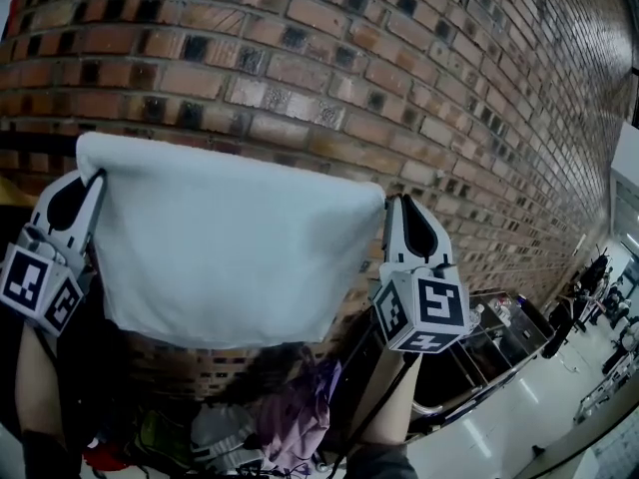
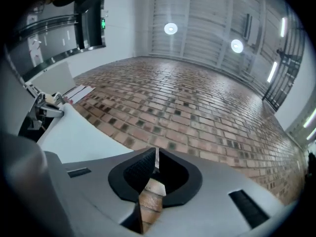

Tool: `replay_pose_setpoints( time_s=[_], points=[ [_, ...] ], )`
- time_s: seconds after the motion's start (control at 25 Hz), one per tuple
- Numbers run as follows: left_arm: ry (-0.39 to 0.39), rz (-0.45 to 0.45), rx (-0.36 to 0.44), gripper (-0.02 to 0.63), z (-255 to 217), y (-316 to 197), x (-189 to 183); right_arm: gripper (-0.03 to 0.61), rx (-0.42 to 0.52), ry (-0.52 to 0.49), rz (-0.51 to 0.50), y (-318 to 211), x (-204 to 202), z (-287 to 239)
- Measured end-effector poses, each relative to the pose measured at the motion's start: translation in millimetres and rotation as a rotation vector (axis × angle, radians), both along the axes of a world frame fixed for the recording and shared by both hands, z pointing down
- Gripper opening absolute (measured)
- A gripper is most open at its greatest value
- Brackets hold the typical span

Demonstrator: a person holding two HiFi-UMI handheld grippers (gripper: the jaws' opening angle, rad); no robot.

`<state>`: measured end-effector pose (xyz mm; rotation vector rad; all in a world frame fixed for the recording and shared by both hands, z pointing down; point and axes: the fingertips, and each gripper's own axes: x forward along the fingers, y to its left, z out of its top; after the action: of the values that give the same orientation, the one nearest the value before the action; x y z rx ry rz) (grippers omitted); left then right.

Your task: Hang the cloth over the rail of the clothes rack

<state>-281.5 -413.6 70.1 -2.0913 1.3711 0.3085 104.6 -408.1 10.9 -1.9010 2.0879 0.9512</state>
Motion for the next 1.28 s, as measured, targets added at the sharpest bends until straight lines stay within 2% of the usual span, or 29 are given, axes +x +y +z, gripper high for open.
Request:
replay_pose_setpoints(
  time_s=[0.08, 0.2, 0.32, 0.4, 0.48, 0.6, 0.72, 0.76, 0.84, 1.04, 1.16, 1.28],
  points=[
    [-0.016, -0.054, 0.039, 0.07, -1, 14, -3, 0.055, -0.02, 0.098, 0.015, -4, -12, -4],
    [-0.096, -0.148, 0.068, 0.087, -16, 42, 4, 0.066, -0.067, 0.195, -0.003, -7, -21, -11],
    [-0.093, -0.104, 0.032, 0.087, -29, 48, 13, 0.067, -0.128, 0.225, -0.044, -7, -25, -16],
    [-0.077, -0.112, 0.02, 0.087, -32, 50, 12, 0.071, -0.174, 0.231, -0.059, -9, -25, -15],
    [-0.071, -0.136, 0.001, 0.087, -30, 51, 6, 0.074, -0.226, 0.223, -0.1, -9, -26, -12],
    [-0.044, -0.105, -0.039, 0.087, -22, 48, 0, 0.074, -0.279, 0.2, -0.165, -11, -27, -7],
    [-0.038, -0.103, -0.052, 0.089, -17, 44, -2, 0.074, -0.306, 0.198, -0.167, -18, -27, -3],
    [-0.04, -0.107, -0.052, 0.087, -17, 43, -2, 0.074, -0.307, 0.191, -0.166, -21, -27, -2],
    [-0.042, -0.11, -0.052, 0.088, -16, 41, 0, 0.031, -0.308, 0.174, -0.155, -24, -27, -1],
    [-0.039, -0.104, -0.07, 0.088, -13, 38, -1, 0.015, -0.244, 0.149, -0.033, -28, -10, -19],
    [-0.035, -0.103, -0.067, 0.087, -13, 39, -1, 0.015, -0.247, 0.075, -0.067, -27, 1, -25],
    [-0.049, -0.113, -0.065, 0.089, -13, 37, 0, 0.015, -0.254, 0.035, -0.161, -19, 0, -20]
  ],
)
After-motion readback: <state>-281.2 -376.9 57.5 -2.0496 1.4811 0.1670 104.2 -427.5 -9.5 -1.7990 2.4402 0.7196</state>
